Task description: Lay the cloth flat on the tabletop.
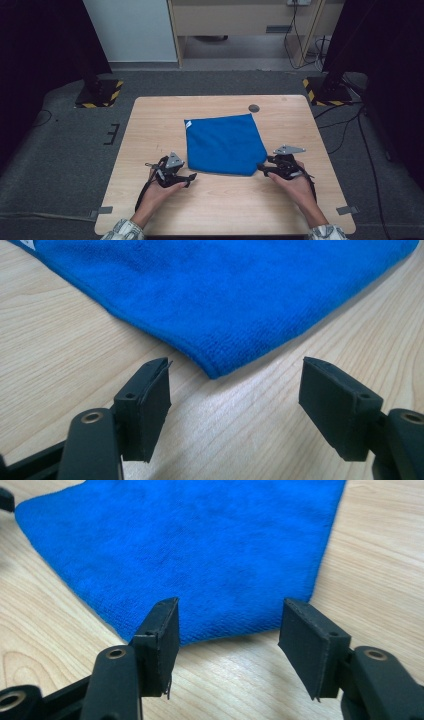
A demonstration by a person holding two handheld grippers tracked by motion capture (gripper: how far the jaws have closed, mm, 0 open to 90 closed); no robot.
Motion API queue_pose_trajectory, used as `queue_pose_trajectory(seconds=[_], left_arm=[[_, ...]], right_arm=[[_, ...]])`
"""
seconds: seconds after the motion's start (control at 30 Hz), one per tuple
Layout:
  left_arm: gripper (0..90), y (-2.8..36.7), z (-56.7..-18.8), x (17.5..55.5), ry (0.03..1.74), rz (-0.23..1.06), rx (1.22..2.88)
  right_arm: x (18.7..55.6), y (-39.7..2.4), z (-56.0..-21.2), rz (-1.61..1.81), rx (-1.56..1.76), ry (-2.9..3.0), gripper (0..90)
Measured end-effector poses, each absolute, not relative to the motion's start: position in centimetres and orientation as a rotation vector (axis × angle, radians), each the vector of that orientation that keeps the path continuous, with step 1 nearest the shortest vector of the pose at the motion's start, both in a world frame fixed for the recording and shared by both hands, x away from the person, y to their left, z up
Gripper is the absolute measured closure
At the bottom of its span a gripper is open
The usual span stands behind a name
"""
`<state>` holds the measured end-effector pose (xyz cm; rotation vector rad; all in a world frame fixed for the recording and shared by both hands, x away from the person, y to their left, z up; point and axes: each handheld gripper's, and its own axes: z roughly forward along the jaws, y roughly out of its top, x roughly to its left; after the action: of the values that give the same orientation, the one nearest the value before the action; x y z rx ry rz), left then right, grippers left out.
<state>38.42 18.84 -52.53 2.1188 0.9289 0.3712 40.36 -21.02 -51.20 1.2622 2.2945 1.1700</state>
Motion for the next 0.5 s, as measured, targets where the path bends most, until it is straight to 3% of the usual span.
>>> queue_pose_trajectory(seconds=[0.5], left_arm=[[43.6,18.2,-53.1,38.9,0.933,0.328,2.134]], right_arm=[[40.8,-19.6,-52.3,1.122,1.246,2.341,43.5]])
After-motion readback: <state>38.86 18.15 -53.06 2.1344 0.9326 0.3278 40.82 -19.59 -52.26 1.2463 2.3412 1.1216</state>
